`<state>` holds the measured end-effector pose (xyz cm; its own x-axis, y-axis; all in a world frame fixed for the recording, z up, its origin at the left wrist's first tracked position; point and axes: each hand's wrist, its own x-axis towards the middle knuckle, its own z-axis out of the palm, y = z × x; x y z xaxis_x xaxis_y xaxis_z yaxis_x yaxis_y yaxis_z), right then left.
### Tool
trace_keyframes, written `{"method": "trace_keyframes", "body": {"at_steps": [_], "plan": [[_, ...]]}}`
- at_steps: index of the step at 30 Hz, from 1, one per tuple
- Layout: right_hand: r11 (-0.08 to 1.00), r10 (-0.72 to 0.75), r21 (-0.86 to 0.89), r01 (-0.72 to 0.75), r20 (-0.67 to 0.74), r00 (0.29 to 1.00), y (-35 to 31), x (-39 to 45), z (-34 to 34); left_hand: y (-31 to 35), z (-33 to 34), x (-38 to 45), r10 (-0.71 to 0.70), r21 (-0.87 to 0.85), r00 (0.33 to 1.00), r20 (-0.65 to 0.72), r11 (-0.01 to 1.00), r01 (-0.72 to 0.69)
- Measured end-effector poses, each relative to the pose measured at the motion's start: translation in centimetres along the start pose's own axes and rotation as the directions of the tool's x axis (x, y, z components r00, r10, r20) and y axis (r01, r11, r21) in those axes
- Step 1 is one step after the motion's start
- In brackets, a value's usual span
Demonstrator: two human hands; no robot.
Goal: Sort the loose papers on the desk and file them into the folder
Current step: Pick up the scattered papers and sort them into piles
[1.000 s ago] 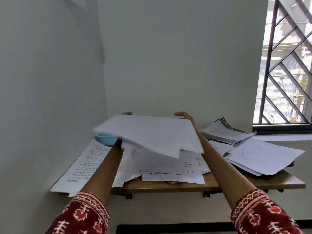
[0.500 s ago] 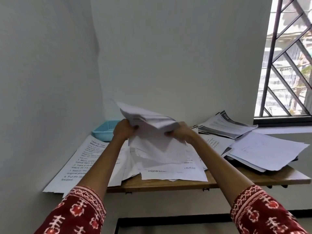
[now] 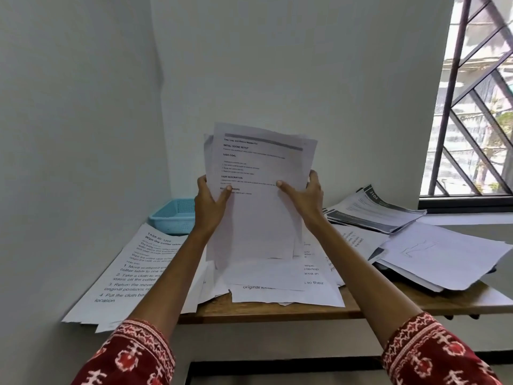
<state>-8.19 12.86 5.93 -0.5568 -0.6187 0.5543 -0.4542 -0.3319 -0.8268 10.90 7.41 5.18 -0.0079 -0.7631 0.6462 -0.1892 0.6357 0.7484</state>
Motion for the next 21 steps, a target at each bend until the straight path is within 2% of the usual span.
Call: {"method": "trace_keyframes", "body": {"at_steps": [2, 6, 10, 13, 16, 21], "plan": [[1.0, -0.004, 0.03, 0.006, -0.055, 0.998, -0.2, -0.2, 0.2, 0.2, 0.3, -0.1, 0.019, -0.003, 1.0, -0.013, 1.0, -0.019], [0.997, -0.038, 0.07, 0.041, -0.054, 0.998, -0.3, -0.9, 0.9, 0.9, 1.0, -0.2, 0.068, 0.022, 0.997, -0.045, 0.998, -0.067], [0.986, -0.091, 0.125, 0.112, -0.163, 0.983, -2.2, -0.5, 0.6, 3.0, 0.9, 0.2, 0.098, 0.02, 0.99, -0.1, 0.995, -0.097], [0.99, -0.1, 0.073, 0.119, -0.22, 0.97, -2.7, -0.2, 0.1, 2.9, 0.2, 0.1, 0.091, 0.131, 0.983, -0.16, 0.989, -0.07], [0.997, -0.074, -0.038, 0.068, -0.193, 0.978, -1.1, -1.1, 0.1, 1.4, -0.3, -1.2, 0.045, 0.183, 0.976, -0.215, 0.983, -0.005], [1.0, -0.01, -0.009, 0.01, -0.037, 0.999, 2.2, -3.2, 1.2, -1.9, 1.0, -4.0, 0.007, 0.155, 0.992, -0.125, 0.988, 0.012]]}}
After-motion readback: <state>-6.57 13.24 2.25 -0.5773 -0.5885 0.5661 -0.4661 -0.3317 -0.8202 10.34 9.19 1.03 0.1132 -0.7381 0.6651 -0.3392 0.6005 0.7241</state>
